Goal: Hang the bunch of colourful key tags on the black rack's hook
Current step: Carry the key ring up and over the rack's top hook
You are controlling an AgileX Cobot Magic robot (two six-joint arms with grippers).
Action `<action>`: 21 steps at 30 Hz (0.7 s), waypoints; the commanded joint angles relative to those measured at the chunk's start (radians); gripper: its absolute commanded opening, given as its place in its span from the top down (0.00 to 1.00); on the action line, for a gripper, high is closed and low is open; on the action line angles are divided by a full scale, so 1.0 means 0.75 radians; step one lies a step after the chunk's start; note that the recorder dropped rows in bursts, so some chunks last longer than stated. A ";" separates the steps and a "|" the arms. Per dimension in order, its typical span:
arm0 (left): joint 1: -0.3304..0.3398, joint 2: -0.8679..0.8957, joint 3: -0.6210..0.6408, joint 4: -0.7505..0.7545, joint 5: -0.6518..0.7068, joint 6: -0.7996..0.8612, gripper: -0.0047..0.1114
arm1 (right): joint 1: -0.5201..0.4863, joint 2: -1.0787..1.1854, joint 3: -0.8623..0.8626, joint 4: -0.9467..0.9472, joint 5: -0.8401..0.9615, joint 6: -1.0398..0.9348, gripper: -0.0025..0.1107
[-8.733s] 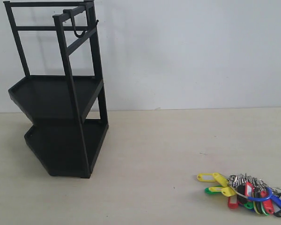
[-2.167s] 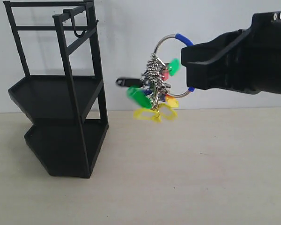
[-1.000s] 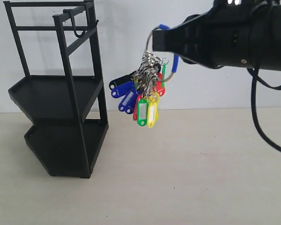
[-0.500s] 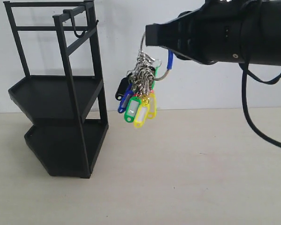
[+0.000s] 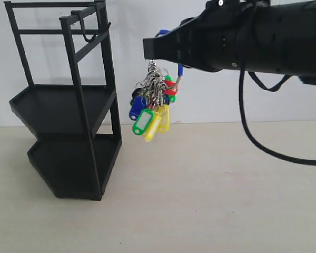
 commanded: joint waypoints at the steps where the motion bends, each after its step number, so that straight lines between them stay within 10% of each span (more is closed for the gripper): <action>1: -0.002 -0.003 -0.002 -0.005 -0.008 -0.001 0.92 | 0.086 0.051 -0.032 0.002 -0.230 -0.048 0.98; 7: -0.002 -0.003 -0.002 -0.005 -0.008 -0.001 0.92 | 0.241 0.117 -0.078 0.238 -0.608 -0.337 0.98; 21: -0.002 -0.003 -0.002 -0.005 -0.006 -0.001 0.92 | 0.293 0.315 -0.449 0.626 -0.639 -0.897 0.98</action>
